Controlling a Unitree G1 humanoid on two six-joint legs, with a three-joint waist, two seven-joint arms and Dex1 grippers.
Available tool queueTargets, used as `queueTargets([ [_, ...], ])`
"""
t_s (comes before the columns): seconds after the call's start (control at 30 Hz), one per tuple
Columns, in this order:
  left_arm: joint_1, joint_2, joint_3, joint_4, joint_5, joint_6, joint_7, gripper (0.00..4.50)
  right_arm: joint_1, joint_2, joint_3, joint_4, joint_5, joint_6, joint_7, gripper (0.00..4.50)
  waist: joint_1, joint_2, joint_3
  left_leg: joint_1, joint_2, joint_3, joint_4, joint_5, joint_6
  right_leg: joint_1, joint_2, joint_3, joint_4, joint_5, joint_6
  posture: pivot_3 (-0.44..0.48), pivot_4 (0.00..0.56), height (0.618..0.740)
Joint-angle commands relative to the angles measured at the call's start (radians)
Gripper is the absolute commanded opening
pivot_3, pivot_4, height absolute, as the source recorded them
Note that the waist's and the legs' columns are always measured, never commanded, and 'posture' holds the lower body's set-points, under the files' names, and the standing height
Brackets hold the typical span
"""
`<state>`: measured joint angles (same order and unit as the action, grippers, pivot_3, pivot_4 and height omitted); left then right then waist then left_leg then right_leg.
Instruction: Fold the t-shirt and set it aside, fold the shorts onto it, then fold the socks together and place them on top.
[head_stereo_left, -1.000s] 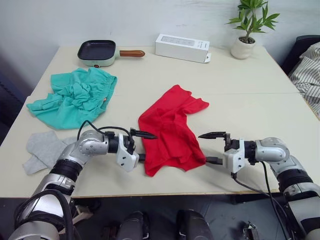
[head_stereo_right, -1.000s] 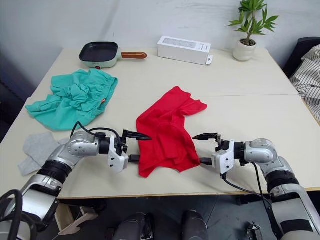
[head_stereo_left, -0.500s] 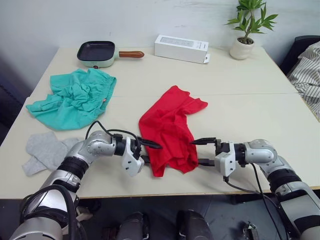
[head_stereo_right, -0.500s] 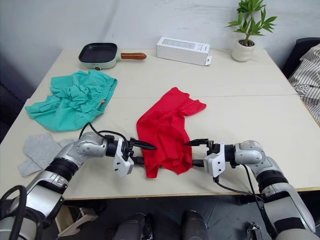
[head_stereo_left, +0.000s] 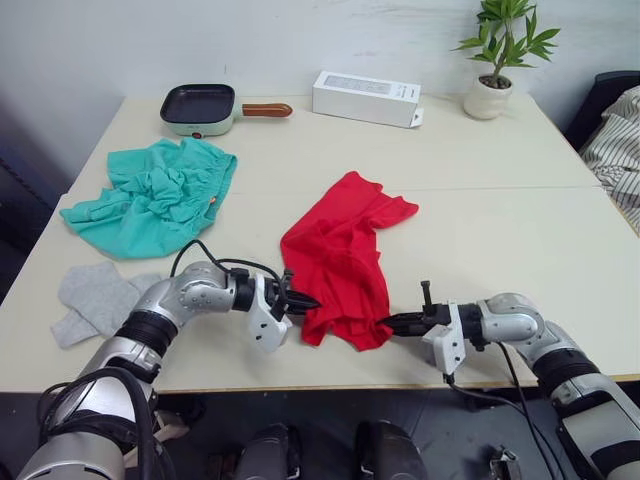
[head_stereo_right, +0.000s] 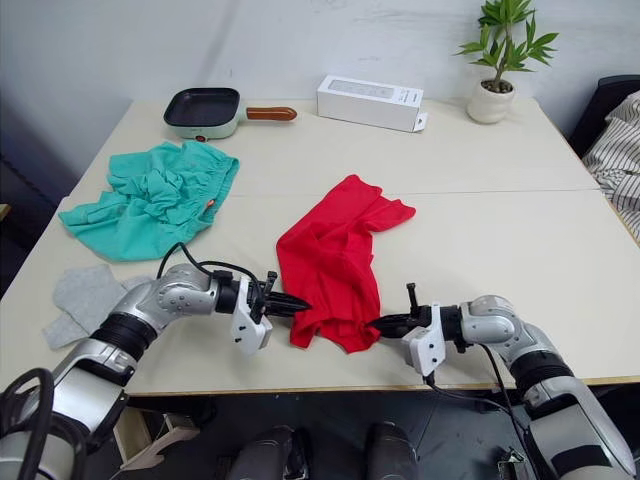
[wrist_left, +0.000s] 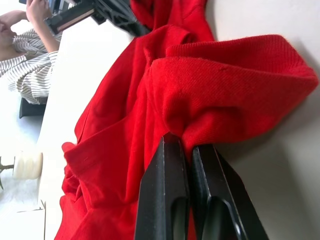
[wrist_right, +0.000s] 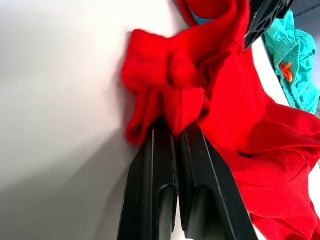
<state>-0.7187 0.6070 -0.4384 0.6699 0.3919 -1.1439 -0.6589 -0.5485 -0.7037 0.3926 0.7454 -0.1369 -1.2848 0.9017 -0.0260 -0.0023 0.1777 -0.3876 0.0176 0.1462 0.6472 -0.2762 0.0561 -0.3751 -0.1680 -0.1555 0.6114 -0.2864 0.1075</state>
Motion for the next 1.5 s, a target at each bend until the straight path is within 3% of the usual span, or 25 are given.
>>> queueTargets([
  [0.03, 0.082, 0.065, -0.020, -0.024, -0.126, 0.031, -0.091, 0.00, 0.037, -0.080, 0.000, -0.079, 0.061, 0.026, 0.014, 0.02, -0.002, 0.000, 0.000, 0.000, 0.000, 0.000, 0.000, 0.000, 0.001, 0.000, 0.000, 0.000, 0.000, 0.000, 0.000, 0.000, 0.150, 0.740],
  [0.2, 0.192, 0.168, -0.033, -0.218, -0.400, 0.135, -0.253, 0.00, 0.144, -0.238, 0.009, -0.261, 0.245, 0.189, 0.123, 0.02, -0.013, 0.003, 0.003, -0.001, 0.003, 0.001, -0.001, -0.002, -0.002, -0.001, 0.003, -0.001, -0.001, -0.002, -0.003, 0.000, 0.150, 0.740],
  [0.33, 0.263, 0.208, -0.021, -0.384, -0.518, 0.243, -0.332, 0.00, 0.283, -0.369, 0.001, -0.464, 0.408, 0.373, 0.243, 0.02, -0.001, 0.006, 0.010, -0.002, 0.004, 0.000, 0.001, -0.002, -0.002, -0.001, 0.003, -0.002, -0.001, -0.003, -0.004, 0.000, 0.150, 0.740],
  [0.67, 0.435, 0.269, -0.003, -0.748, -0.637, 0.518, -0.451, 0.00, 0.642, -0.653, -0.074, -0.951, 0.610, 0.957, 0.354, 0.02, 0.029, 0.010, 0.015, -0.004, 0.006, 0.000, 0.001, -0.010, -0.002, -0.003, 0.003, -0.002, -0.006, -0.002, -0.004, 0.000, 0.150, 0.740],
  [0.87, 0.486, 0.290, 0.025, -0.847, -0.663, 0.646, -0.497, 0.00, 0.761, -0.713, -0.190, -1.133, 0.754, 1.218, 0.360, 0.02, 0.031, 0.010, 0.016, -0.006, 0.007, 0.000, 0.001, -0.011, -0.002, -0.003, 0.004, -0.004, -0.010, -0.003, -0.004, 0.000, 0.150, 0.740],
  [1.0, 0.507, 0.324, 0.054, -0.894, -0.734, 0.821, -0.551, 0.00, 0.797, -0.701, -0.307, -1.168, 0.845, 1.339, 0.374, 0.02, 0.032, 0.010, 0.016, -0.009, 0.008, 0.000, 0.001, -0.011, -0.002, -0.005, 0.005, -0.004, -0.013, -0.003, -0.004, 0.000, 0.150, 0.740],
  [1.1, 0.444, 0.327, 0.115, -0.866, -0.805, 0.941, -0.586, 0.00, 0.765, -0.666, -0.405, -1.128, 0.892, 1.413, 0.371, 0.02, 0.033, 0.010, 0.016, -0.016, 0.008, 0.000, 0.003, -0.010, -0.003, -0.011, 0.005, -0.004, -0.012, -0.002, -0.003, 0.000, 0.150, 0.740],
  [1.27, 0.226, 0.258, 0.179, -0.719, -0.901, 1.136, -0.661, 0.00, 0.619, -0.598, -0.485, -1.021, 0.918, 1.527, 0.362, 0.02, 0.051, 0.005, 0.019, -0.020, 0.007, 0.000, 0.006, -0.003, -0.004, -0.016, 0.006, -0.005, -0.008, -0.001, -0.003, 0.000, 0.150, 0.740],
  [1.43, -0.050, 0.111, 0.178, -0.469, -0.874, 1.247, -0.723, 0.00, 0.382, -0.495, -0.465, -0.858, 0.888, 1.627, 0.336, 0.02, 0.051, 0.003, 0.020, -0.024, 0.007, 0.001, 0.009, -0.002, -0.001, -0.017, 0.008, -0.005, -0.007, 0.000, -0.002, 0.000, 0.150, 0.740],
  [1.5, -0.165, 0.029, 0.185, -0.337, -0.856, 1.297, -0.703, 0.00, 0.292, -0.446, -0.442, -0.776, 0.843, 1.643, 0.326, 0.02, 0.052, 0.002, 0.020, -0.027, 0.007, 0.001, 0.014, -0.002, 0.000, -0.019, 0.016, -0.007, -0.005, 0.000, -0.001, 0.000, 0.150, 0.740],
])
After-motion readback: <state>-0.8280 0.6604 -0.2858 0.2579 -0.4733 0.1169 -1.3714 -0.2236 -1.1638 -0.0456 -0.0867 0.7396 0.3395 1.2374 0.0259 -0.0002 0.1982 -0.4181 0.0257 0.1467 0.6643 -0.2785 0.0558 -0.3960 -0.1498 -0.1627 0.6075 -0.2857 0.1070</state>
